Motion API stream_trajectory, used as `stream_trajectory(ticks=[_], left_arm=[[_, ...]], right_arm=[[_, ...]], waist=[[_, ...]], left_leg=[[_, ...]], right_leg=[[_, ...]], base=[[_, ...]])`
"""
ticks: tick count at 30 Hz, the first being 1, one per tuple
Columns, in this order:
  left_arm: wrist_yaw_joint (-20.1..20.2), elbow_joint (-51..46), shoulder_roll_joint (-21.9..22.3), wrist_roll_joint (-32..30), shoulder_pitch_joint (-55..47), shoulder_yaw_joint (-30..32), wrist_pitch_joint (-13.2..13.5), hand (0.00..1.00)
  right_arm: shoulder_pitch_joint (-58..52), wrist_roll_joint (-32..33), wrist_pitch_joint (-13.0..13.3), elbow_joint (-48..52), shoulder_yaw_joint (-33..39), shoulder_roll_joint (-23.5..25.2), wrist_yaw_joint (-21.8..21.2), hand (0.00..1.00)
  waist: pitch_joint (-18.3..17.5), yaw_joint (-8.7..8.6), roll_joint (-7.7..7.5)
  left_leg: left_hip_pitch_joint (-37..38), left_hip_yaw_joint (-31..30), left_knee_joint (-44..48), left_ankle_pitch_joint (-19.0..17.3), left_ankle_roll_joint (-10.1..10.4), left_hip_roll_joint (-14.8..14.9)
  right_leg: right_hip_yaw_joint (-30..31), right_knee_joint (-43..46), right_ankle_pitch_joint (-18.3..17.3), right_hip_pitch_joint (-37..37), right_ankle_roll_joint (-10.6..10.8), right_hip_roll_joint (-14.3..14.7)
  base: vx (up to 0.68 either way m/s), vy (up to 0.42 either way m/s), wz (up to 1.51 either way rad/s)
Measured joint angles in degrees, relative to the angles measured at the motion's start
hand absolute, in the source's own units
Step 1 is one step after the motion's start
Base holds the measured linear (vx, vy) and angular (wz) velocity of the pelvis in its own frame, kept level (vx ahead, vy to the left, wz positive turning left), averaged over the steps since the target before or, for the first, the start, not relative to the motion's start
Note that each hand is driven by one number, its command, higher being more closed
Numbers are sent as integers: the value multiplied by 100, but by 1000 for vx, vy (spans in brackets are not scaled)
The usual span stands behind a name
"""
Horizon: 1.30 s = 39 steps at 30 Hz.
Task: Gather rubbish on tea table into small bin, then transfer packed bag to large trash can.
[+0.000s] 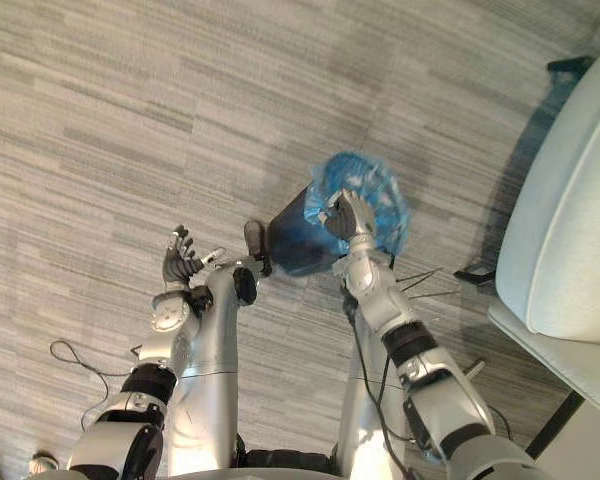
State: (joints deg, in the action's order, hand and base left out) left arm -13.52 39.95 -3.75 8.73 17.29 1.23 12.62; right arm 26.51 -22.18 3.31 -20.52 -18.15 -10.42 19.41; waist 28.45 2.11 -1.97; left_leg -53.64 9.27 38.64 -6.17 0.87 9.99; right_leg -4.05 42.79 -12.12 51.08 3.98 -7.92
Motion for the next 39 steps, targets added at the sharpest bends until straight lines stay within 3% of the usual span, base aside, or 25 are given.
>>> stream_trajectory(ticks=[2,5,11,15,20,24,26,39], left_arm=[[76,151,21,-48,-167,-63,-63,0],[111,195,31,-49,-390,-117,-93,0],[222,627,-4,-124,-729,-176,-103,0],[348,1144,-25,-298,-813,-238,-122,0],[355,1254,-61,-464,-1007,-229,-119,0],[364,1308,-117,-554,-1226,-230,-120,0],[390,1333,-136,-668,-1310,-232,-120,0],[488,1469,-191,-850,-1691,-225,-230,0]], right_arm=[[-383,168,42,171,54,113,-86,100],[-681,192,85,174,199,225,-141,100],[-1045,188,96,21,433,479,-292,100],[-1159,193,129,-620,573,500,-445,100],[-1222,189,138,-1010,827,434,-475,100],[-1314,188,199,-1040,894,378,-515,100],[-1318,187,295,-1049,917,387,-543,100],[-1572,221,294,-1239,1157,434,-612,100]], waist=[[-205,3,-156],[-311,20,-178],[-787,30,-153],[-1178,1,-21],[-1405,7,189],[-1603,-29,286],[-1641,-152,286],[-1845,-126,258]], left_leg=[[565,34,-484,148,34,-27],[1331,64,-1024,300,70,-114],[2304,88,-2114,705,170,-303],[2869,-12,-2981,1104,240,-360],[3516,-139,-3781,1471,333,-421],[3791,-190,-4144,1601,371,-448],[3905,-330,-4291,1675,382,-472],[4204,-340,-4417,1644,406,-498]], right_leg=[[-82,-512,142,-580,-6,23],[-142,-1048,258,-1353,18,17],[-233,-1816,450,-2190,18,-4],[-351,-2669,791,-2780,28,116],[-382,-3348,1085,-3375,59,192],[-410,-3622,1227,-3593,63,254],[-518,-3708,1253,-3736,65,268],[-441,-4249,1465,-4211,140,278]], base=[[103,-102,2],[108,-41,8],[112,-41,8],[91,-28,3],[60,7,-1],[5,6,-3],[-21,35,19],[-8,18,1]])
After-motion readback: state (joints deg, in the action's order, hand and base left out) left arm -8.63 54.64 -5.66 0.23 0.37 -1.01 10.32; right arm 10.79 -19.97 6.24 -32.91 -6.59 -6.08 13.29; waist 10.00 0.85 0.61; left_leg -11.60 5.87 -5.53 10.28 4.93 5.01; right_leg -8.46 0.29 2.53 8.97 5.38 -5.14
